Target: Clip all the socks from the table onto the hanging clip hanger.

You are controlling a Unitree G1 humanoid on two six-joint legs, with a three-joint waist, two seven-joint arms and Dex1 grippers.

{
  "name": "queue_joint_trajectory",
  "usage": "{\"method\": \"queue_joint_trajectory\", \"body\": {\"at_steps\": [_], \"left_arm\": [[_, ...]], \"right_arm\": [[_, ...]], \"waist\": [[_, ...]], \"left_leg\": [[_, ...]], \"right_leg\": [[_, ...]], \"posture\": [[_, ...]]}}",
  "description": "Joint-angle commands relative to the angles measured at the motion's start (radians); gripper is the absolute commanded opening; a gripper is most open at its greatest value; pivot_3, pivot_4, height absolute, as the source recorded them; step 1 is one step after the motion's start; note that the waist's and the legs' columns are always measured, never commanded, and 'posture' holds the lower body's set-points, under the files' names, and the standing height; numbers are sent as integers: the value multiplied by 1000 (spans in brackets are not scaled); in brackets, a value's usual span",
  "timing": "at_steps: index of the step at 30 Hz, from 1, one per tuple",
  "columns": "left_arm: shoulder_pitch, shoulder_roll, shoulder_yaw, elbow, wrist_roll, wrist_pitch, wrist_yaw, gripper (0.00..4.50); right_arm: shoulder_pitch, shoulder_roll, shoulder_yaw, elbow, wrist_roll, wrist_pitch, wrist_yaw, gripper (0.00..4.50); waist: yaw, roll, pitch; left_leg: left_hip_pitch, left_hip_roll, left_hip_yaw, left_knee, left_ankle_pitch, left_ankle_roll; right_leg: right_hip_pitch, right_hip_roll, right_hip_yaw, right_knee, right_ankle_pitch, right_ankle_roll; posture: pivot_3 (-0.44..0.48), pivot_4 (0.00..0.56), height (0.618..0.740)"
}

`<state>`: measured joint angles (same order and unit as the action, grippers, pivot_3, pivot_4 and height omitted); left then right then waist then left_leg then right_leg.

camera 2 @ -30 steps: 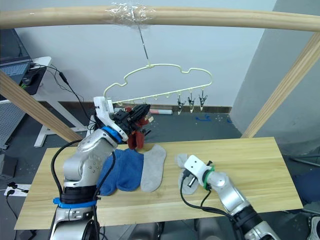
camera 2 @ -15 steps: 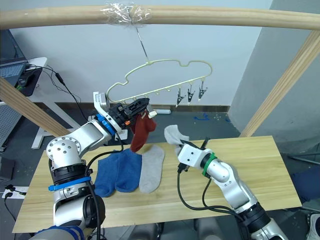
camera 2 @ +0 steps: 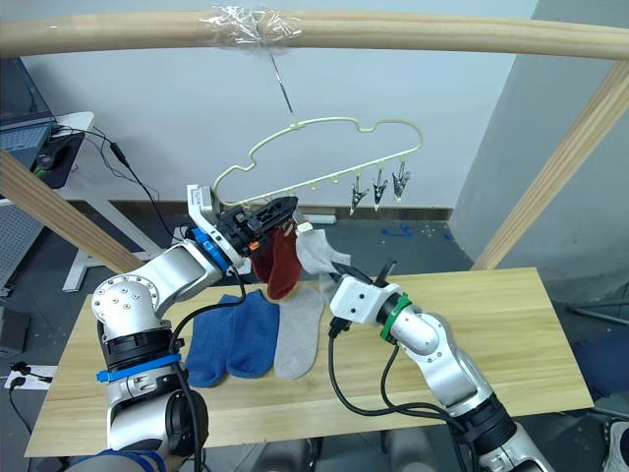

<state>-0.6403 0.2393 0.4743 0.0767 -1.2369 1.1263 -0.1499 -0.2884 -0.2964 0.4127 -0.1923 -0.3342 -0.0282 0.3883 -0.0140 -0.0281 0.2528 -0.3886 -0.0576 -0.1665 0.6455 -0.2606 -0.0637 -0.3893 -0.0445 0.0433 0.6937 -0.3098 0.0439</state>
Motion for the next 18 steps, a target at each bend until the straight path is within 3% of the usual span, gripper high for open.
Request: {"method": "queue_joint_trajectory", "body": {"at_steps": [1, 16, 18], "left_arm": [[2, 5, -13, -44, -30, -1, 7, 64], [27, 20, -42, -79, -64, -13, -5, 64], [35, 28, -48, -79, -55, -22, -22, 771]], "right_arm": [[-1, 8, -12, -52, 10, -27, 4, 36], [-34, 53, -23, -23, 12, -3, 0, 36], [-34, 58, -27, -20, 22, 1, 2, 0]], "waist": [[0, 0, 0], [1, 0, 0], [1, 0, 0]], "left_leg": [[0, 0, 0, 0, 0, 0], [-1, 0, 0, 0, 0, 0], [-1, 0, 0, -1, 0, 0]], "right_leg": [[0, 0, 0, 0, 0, 0], [0, 0, 0, -1, 0, 0], [0, 0, 0, -1, 0, 0]], "posture": [[70, 246, 740], [69, 249, 740], [69, 249, 740]]}}
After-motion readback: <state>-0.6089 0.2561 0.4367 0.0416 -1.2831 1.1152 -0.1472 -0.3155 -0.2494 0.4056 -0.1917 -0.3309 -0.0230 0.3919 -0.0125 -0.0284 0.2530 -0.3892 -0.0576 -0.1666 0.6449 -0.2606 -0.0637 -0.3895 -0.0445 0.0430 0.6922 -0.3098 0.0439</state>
